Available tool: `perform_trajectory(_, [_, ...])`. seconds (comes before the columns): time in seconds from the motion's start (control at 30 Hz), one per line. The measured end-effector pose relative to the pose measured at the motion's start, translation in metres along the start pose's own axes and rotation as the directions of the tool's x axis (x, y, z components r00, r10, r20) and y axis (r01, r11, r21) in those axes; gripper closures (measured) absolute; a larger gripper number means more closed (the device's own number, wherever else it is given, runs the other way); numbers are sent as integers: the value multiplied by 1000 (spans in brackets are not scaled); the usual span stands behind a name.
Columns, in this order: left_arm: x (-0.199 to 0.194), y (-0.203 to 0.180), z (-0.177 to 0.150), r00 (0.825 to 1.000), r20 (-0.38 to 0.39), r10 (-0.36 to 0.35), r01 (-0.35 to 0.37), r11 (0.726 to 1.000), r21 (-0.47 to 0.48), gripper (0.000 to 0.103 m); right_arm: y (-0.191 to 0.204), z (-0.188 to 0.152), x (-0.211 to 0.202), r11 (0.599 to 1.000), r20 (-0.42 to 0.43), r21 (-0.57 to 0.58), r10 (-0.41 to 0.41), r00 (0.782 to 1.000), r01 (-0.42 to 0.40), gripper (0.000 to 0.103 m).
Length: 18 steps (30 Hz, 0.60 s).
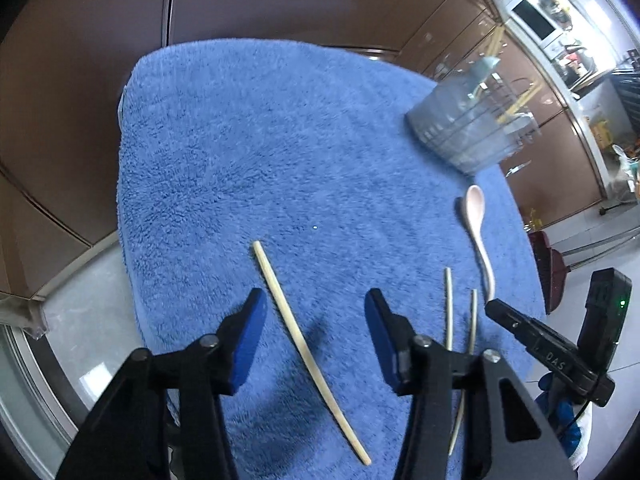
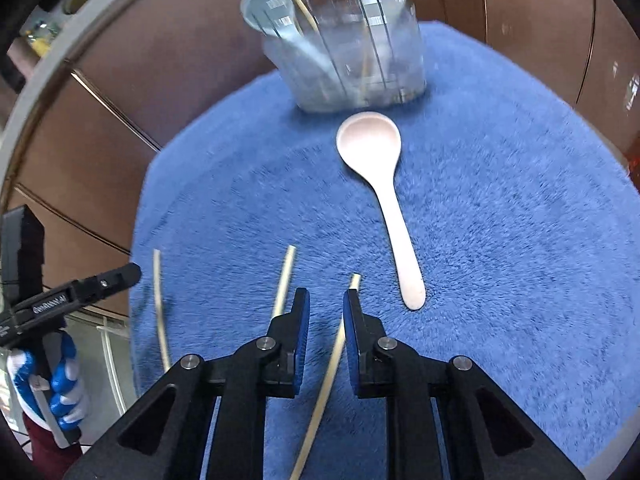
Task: Organize utensils
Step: 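Lower both tools and grasp a wooden chopstick with each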
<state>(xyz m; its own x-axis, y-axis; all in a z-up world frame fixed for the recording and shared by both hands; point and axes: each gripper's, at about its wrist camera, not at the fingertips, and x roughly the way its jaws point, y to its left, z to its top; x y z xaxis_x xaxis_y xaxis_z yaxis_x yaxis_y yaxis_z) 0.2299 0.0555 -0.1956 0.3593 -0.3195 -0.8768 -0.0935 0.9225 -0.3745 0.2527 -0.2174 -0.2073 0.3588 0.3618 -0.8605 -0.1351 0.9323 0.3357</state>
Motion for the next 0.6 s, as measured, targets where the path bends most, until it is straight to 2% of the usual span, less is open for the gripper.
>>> perform_trajectory(0.2, [16,-1,13,998,-61,24,-25,1000,-8,68,-6,3,22,999,-57,-2,-35,998,35,87])
perform_trajectory(0.37, [33,4,19,992,-111,52,-55,998,-24,78,-5,8,32,998,-72,-24,-55,996,53,87])
perform_trajectory(0.47, [36,6,20,991,-117,60,-64,997,-33,84,-1,10,35,997,-81,-42,-68,994,64,87])
perform_trajectory(0.6, [37,5,18,988,-116,106,-109,994,-19,93,6,16,42,995,-98,-55,-83,992,78,87])
